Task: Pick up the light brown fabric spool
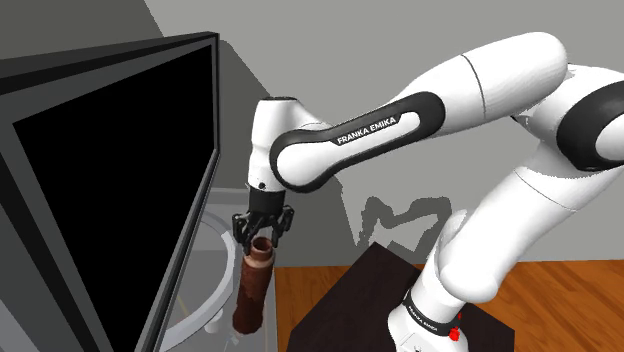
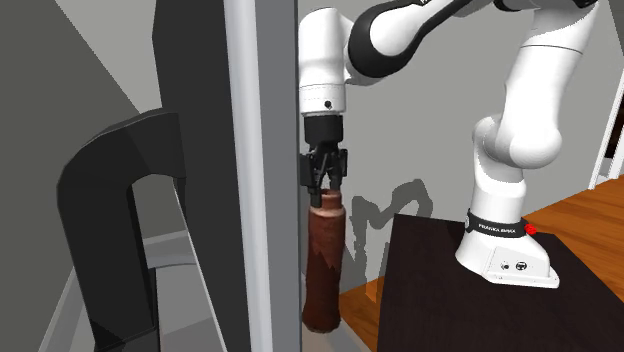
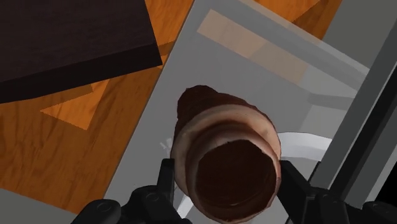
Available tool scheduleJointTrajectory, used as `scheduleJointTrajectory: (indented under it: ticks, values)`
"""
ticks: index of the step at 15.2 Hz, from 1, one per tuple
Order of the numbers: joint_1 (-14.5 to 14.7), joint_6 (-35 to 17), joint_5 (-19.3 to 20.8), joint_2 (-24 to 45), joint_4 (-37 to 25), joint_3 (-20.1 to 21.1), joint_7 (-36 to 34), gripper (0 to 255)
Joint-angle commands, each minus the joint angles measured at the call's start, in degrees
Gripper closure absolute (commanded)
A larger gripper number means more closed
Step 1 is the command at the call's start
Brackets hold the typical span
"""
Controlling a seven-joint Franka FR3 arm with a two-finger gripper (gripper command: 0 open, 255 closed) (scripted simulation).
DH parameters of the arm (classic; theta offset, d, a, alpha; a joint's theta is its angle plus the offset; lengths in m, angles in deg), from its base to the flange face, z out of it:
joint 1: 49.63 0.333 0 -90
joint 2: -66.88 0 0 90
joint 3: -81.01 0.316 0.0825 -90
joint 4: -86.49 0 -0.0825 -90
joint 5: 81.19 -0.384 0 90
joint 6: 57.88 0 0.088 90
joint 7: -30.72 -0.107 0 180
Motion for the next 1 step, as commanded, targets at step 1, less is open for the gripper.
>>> scheduleJointTrajectory:
  ticks: [1]
  values:
    - [0.0, 0.5, -0.1, -0.4, -0.1, -0.1, 0.1, 255]
